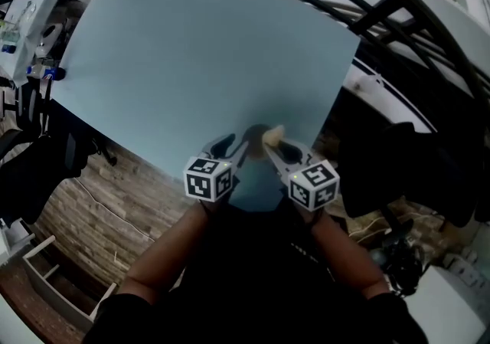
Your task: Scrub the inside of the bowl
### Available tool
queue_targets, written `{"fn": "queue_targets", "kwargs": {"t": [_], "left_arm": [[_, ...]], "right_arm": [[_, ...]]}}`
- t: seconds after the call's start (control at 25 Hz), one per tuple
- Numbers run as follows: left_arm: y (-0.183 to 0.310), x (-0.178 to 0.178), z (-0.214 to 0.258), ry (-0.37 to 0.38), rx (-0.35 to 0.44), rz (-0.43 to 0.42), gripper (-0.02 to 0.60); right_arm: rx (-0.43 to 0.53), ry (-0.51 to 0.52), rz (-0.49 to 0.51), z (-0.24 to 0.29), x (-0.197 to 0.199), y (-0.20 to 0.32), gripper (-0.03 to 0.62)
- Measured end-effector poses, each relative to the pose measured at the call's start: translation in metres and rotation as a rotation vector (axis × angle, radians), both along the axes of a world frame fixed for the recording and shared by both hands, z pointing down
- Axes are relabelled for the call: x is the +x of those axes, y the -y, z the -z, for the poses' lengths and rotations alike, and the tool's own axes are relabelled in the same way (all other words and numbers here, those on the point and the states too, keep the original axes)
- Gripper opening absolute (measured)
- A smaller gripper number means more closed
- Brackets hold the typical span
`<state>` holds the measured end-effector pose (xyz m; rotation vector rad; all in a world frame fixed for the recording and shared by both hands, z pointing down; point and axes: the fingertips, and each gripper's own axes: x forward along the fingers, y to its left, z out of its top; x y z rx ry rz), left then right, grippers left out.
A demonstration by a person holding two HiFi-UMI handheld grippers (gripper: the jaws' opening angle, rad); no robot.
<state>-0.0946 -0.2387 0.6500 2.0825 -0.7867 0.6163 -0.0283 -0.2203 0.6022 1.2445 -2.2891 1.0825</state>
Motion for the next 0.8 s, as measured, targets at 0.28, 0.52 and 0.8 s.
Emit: {"fn": "queue_targets", "kwargs": {"t": [0.28, 0.52, 0.8], "left_arm": [[-0.013, -0.003, -0.041, 0.04, -0.096, -0.007, 0.153], [-0.022, -0.004, -0.074, 0.07, -0.174, -0.012, 0.153], [-0.022, -0.002, -0.095, 0.097, -0.225, 0.011, 0.141]], "right_arm": [[-0.06, -0.028, 0.0, -0.037, -0.001, -0.004, 0.078], [-0.129, -0.062, 0.041, -0.075, -0.008, -0.014, 0.079], [-0.196, -0.082, 0.089, -0.1, -0.011, -0.024, 0.079]]}}
